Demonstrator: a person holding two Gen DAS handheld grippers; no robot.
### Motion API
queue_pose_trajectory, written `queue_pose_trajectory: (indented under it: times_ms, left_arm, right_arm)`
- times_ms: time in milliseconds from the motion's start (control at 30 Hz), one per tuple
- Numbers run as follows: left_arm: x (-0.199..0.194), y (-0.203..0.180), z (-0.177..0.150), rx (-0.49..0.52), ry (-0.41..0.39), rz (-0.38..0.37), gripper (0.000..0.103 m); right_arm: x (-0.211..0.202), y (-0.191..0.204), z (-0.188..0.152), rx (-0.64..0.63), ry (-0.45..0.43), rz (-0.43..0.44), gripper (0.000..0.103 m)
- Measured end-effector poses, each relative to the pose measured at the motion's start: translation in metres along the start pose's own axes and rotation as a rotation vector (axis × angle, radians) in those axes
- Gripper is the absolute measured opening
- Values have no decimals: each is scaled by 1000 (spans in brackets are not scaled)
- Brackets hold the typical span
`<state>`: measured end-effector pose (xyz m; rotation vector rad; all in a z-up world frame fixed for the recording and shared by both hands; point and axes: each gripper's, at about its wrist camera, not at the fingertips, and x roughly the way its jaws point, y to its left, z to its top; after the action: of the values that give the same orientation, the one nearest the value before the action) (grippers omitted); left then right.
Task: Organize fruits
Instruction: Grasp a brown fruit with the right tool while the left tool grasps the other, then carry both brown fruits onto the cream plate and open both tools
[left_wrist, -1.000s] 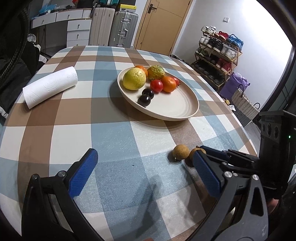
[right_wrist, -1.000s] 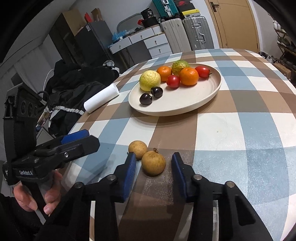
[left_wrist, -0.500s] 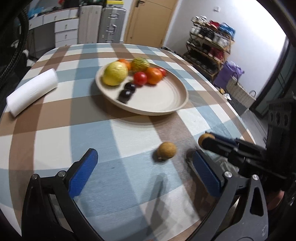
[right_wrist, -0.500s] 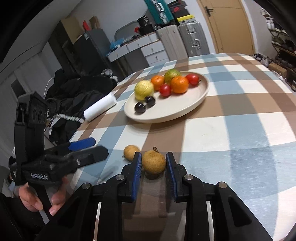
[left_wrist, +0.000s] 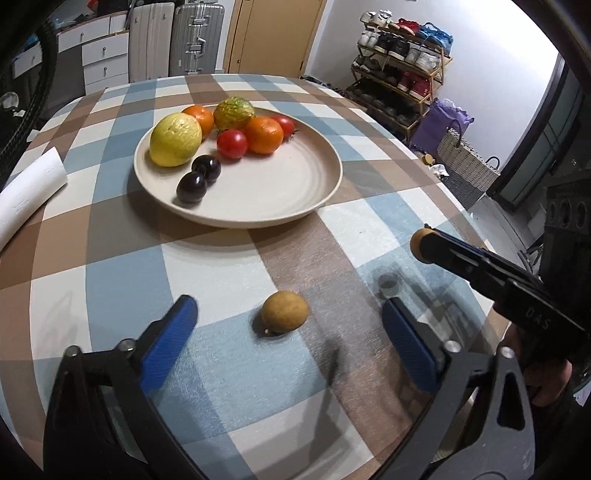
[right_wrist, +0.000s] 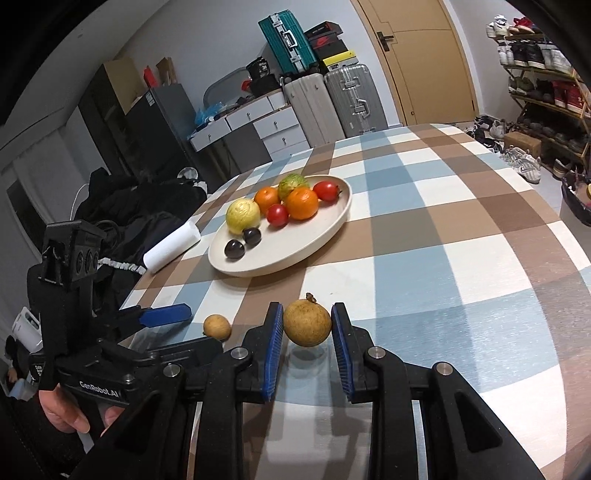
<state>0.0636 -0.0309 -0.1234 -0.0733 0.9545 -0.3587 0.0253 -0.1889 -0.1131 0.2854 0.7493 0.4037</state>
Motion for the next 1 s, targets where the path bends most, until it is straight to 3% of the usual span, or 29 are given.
queue_pose_trajectory:
  times_ms: [133, 200, 367, 700, 1000]
  left_arm:
    - [7, 2, 2, -9, 38, -10, 67]
    - [5, 4, 2, -10, 27, -15, 62]
    - [7, 4, 1, -4, 46, -59, 23]
    - [-1, 1, 9, -11, 42, -122, 23]
    - [-4, 5, 51, -27, 12, -121, 23]
  right_arm:
    - [-3, -5, 2, 17, -18, 3, 27]
    - [-3, -6, 3, 16, -20, 9, 27]
    - [-2, -6, 5, 18, -21, 18, 27]
    - [-6, -7, 14, 3, -40, 22, 27]
    - [-5, -17, 51, 23, -66, 71, 27]
